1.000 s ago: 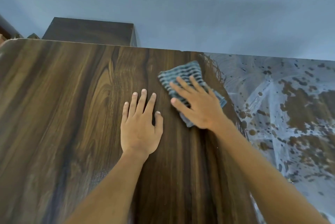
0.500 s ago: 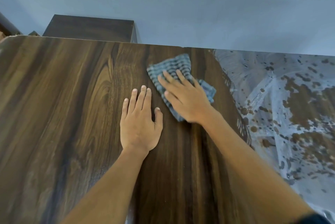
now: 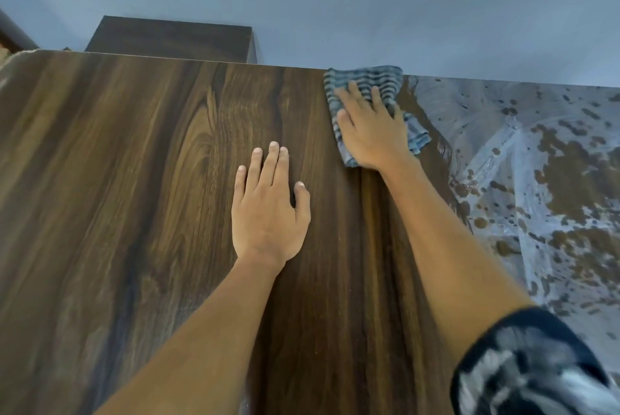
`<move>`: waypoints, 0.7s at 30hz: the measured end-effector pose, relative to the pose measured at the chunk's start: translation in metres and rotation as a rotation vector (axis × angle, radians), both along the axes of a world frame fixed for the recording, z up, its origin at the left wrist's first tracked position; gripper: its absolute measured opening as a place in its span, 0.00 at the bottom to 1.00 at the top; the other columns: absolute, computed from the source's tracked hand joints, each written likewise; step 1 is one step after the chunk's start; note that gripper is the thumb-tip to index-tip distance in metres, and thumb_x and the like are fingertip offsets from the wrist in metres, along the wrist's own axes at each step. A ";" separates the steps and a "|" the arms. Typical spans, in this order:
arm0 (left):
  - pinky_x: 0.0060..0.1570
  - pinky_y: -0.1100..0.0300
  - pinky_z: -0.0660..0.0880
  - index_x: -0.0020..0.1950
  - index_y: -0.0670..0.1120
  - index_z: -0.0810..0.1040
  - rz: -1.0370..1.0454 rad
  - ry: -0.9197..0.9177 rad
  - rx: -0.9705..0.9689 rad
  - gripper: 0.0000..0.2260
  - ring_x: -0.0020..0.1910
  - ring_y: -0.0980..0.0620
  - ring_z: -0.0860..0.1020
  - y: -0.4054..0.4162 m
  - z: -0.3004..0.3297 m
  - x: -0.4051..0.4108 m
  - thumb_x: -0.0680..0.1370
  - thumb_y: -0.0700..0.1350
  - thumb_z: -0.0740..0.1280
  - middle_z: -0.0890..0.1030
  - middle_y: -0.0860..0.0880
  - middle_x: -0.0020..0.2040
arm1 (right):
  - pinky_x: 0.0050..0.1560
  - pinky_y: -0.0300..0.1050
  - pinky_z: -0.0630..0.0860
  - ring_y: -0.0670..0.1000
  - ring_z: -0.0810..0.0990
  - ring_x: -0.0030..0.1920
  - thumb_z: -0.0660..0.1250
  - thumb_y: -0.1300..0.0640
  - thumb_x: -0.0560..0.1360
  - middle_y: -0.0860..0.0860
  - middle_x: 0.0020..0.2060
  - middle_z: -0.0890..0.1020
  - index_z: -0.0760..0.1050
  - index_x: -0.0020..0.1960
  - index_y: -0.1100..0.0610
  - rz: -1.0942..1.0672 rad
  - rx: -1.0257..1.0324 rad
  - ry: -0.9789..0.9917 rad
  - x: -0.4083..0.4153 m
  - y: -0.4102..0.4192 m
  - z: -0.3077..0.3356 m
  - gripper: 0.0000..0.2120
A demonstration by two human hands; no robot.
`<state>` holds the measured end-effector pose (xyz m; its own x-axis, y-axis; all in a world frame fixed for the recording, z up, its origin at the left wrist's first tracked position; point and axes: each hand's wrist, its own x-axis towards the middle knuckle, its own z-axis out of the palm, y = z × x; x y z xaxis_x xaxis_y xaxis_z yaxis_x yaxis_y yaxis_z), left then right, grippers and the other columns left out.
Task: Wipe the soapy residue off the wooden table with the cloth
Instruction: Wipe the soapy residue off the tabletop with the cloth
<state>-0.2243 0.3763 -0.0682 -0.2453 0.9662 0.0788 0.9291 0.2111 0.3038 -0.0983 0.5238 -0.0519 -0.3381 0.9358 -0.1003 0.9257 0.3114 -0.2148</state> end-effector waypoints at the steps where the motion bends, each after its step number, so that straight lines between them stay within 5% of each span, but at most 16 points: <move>1: 0.74 0.53 0.46 0.76 0.46 0.55 -0.002 -0.003 0.000 0.26 0.76 0.51 0.50 0.000 0.000 0.000 0.78 0.53 0.46 0.55 0.50 0.76 | 0.73 0.57 0.44 0.53 0.45 0.76 0.42 0.47 0.82 0.46 0.77 0.48 0.47 0.77 0.45 0.046 0.008 -0.003 0.000 -0.018 -0.001 0.23; 7: 0.74 0.53 0.45 0.76 0.46 0.54 -0.009 -0.008 0.001 0.24 0.76 0.51 0.49 0.000 -0.001 -0.001 0.81 0.52 0.49 0.55 0.50 0.77 | 0.73 0.49 0.39 0.46 0.40 0.75 0.34 0.42 0.78 0.40 0.75 0.46 0.45 0.76 0.43 0.237 -0.016 -0.005 0.047 -0.147 0.004 0.27; 10: 0.74 0.53 0.46 0.76 0.46 0.54 -0.005 -0.011 0.004 0.24 0.76 0.51 0.49 0.000 -0.001 -0.001 0.81 0.51 0.50 0.55 0.50 0.76 | 0.74 0.49 0.37 0.44 0.35 0.74 0.31 0.41 0.76 0.38 0.74 0.41 0.38 0.75 0.41 0.102 -0.029 -0.062 0.081 -0.143 0.004 0.27; 15: 0.74 0.53 0.46 0.76 0.46 0.54 -0.008 -0.006 0.005 0.24 0.76 0.50 0.50 0.001 -0.002 -0.001 0.81 0.51 0.50 0.55 0.49 0.76 | 0.73 0.56 0.38 0.52 0.40 0.76 0.41 0.47 0.82 0.46 0.76 0.44 0.40 0.77 0.47 -0.183 -0.021 -0.102 0.056 -0.079 -0.001 0.25; 21: 0.74 0.53 0.46 0.76 0.45 0.55 -0.021 -0.018 0.005 0.24 0.76 0.51 0.50 0.000 0.000 -0.002 0.80 0.50 0.50 0.55 0.49 0.76 | 0.74 0.56 0.41 0.52 0.45 0.76 0.40 0.46 0.82 0.45 0.75 0.47 0.46 0.77 0.48 0.140 0.026 -0.050 0.030 -0.172 0.000 0.24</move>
